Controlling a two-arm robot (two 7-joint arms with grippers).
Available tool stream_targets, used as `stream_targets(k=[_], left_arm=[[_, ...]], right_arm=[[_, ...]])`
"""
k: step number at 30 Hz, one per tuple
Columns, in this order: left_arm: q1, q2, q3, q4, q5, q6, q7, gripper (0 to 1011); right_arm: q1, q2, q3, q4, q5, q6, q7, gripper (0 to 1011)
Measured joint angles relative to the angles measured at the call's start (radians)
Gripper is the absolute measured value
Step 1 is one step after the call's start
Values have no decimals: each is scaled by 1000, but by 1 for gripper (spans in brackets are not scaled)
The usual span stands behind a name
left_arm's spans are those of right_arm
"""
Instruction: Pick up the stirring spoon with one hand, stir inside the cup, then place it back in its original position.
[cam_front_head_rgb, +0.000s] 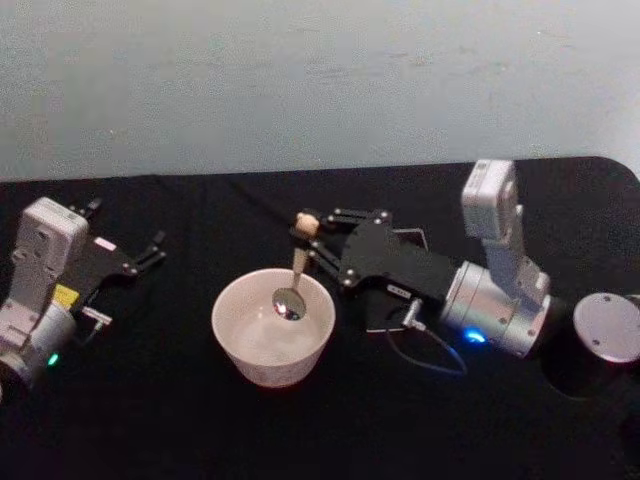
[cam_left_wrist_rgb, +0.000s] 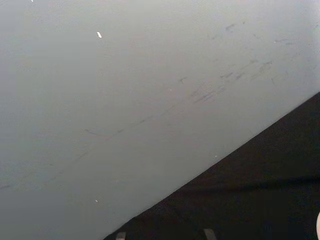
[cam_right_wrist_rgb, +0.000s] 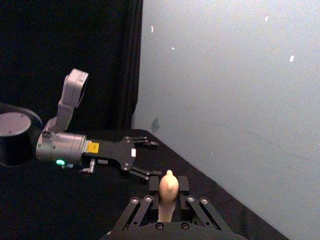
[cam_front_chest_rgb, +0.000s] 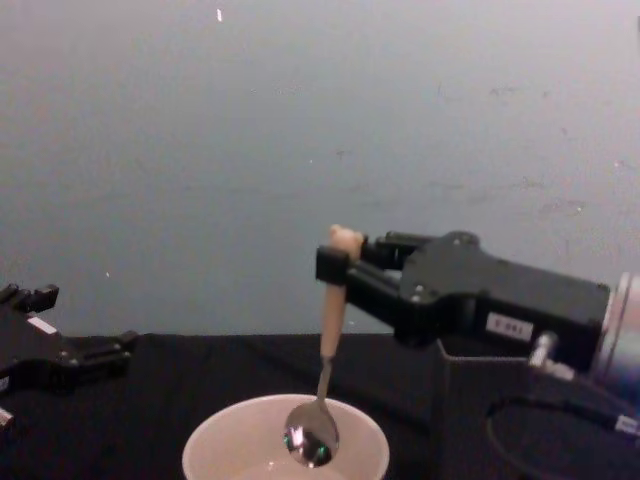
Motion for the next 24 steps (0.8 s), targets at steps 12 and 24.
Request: stream_targets(k=[12,24], left_arm=[[0,0,0,0,0,0,0,1001],[0,0,0,0,0,0,0,1001]], right_arm=[[40,-59,-33,143,-57,-91,28,213],[58,-101,-38,219,-78,-127,34,213]])
